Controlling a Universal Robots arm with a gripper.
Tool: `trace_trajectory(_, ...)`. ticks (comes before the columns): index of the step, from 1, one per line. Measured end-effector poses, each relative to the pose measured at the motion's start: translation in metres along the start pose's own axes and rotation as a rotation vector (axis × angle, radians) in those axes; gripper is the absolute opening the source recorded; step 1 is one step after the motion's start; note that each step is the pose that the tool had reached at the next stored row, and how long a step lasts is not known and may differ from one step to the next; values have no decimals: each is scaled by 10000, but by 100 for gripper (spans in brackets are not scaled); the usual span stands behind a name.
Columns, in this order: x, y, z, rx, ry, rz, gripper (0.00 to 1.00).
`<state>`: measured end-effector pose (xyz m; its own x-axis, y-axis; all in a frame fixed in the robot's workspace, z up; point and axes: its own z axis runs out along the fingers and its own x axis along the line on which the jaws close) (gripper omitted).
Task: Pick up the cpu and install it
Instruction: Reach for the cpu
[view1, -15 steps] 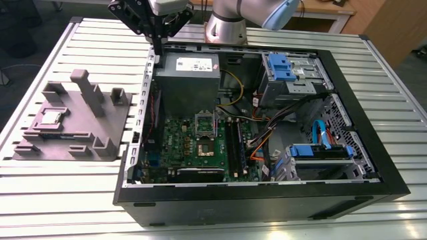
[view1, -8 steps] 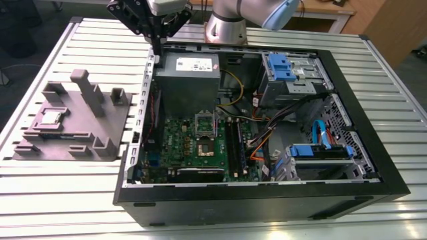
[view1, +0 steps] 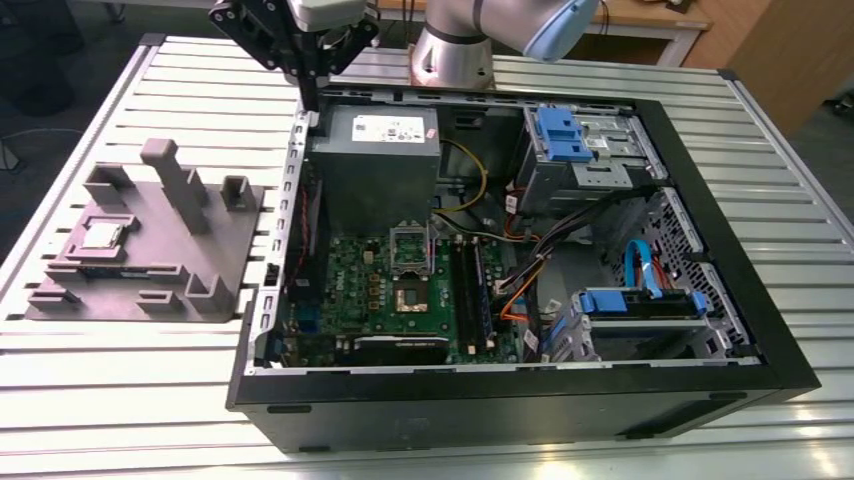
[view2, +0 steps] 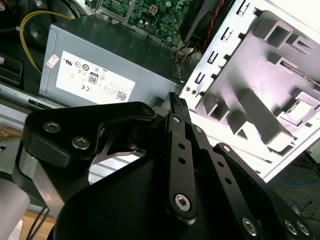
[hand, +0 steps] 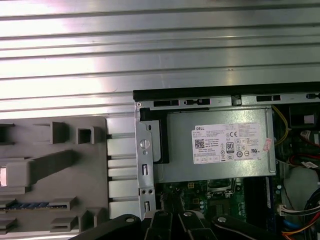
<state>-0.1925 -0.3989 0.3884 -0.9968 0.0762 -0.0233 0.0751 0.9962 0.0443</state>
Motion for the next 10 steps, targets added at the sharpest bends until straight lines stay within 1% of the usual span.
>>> trace_trajectory(7,11,-1,0,0,0,0,10)
trace_trajectory(9,76,-7,16,0,0,0,10)
trace_trajectory(10,77,-7,16,0,0,0,10)
